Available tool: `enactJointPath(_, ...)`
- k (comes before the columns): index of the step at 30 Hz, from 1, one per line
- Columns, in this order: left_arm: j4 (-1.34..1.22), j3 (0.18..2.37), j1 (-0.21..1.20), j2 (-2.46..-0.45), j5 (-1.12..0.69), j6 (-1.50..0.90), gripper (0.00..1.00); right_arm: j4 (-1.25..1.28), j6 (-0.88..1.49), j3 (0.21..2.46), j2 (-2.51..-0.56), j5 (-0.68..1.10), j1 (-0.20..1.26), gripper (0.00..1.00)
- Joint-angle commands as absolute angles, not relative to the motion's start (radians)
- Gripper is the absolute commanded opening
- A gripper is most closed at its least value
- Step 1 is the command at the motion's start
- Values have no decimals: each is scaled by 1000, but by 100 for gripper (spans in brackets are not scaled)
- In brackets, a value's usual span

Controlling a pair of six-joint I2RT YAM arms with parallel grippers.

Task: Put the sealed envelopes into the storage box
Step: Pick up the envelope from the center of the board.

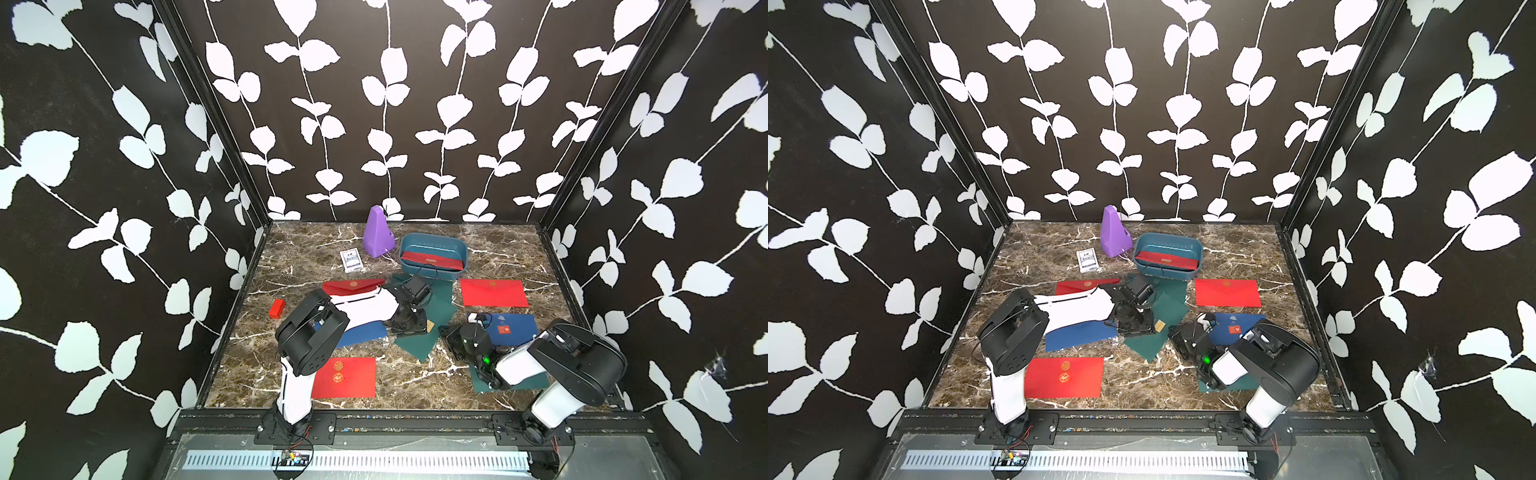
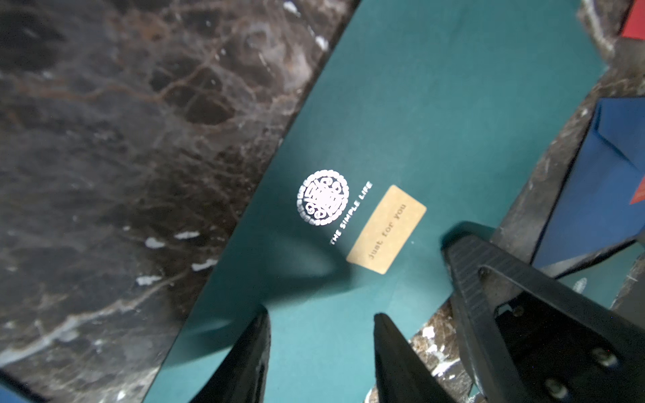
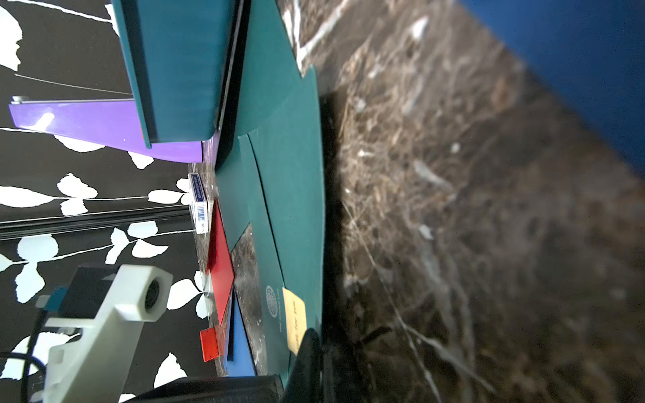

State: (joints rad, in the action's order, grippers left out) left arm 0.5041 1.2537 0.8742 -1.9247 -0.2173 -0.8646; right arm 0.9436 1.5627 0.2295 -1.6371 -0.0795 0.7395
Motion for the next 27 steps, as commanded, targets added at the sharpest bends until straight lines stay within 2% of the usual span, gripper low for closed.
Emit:
enactJointPath(1, 545, 1204, 881, -1954, -222, -868, 51, 769, 1561, 187, -1684, -49, 756, 3)
enactJointPath(2, 545, 1205, 881, -1954, -222, -868, 51, 765, 1564, 184, -1682, -48, 757, 0)
enactJointPath(8, 568, 1228, 874, -1924, -202, -868, 52, 679, 1560, 178, -1609, -47, 759, 0)
enactJointPath(13, 632, 1314, 855, -1838, -145, -846, 57, 426, 1530, 209, -1410, -59, 758, 0)
enactJointPath(21, 770, 1470, 801, -1741, 2, -789, 58, 49, 1500, 271, -1092, -146, 758, 0)
enactJointPath(27, 835, 1474, 737, -1714, 80, -770, 58, -147, 1491, 406, -967, -210, 759, 0)
